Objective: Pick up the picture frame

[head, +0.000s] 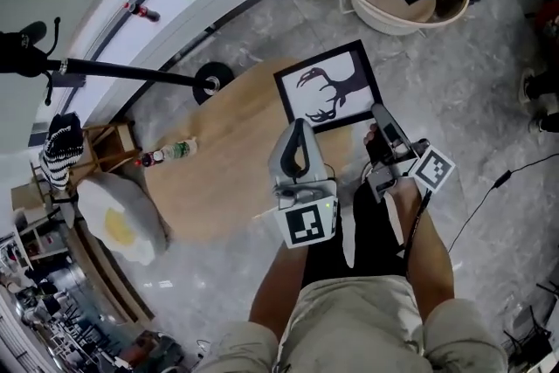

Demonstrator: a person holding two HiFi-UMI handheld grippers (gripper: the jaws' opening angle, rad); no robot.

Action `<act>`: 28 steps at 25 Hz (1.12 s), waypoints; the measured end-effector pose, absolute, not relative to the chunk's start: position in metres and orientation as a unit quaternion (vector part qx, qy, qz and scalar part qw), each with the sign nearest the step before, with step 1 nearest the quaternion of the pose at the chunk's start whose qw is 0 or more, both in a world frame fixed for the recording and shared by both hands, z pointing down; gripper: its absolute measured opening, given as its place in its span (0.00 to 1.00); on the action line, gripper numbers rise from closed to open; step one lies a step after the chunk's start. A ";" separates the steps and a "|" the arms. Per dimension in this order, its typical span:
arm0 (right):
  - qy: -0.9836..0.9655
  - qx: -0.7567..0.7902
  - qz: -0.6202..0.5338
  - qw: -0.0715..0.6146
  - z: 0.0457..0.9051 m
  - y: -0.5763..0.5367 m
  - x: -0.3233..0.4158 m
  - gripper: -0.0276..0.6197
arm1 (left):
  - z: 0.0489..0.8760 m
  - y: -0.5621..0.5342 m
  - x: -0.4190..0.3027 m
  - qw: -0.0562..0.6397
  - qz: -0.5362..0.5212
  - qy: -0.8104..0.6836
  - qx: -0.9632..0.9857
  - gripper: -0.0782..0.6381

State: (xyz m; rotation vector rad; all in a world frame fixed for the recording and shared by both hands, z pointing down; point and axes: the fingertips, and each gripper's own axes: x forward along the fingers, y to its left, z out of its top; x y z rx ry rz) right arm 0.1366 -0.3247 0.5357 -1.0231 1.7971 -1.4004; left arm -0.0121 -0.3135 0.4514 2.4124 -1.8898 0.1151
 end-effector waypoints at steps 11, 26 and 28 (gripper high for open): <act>0.730 -0.419 -0.441 0.311 0.425 -0.313 0.136 0.16 | 0.370 -0.295 -0.026 0.021 0.014 -0.616 0.787 0.12; 0.774 -0.480 -0.303 0.281 0.318 -0.294 0.137 0.16 | 0.281 -0.281 -0.035 -0.019 -0.033 -0.610 0.791 0.12; 0.784 -0.486 -0.274 0.271 0.307 -0.287 0.130 0.16 | 0.275 -0.275 -0.039 -0.027 -0.040 -0.609 0.791 0.12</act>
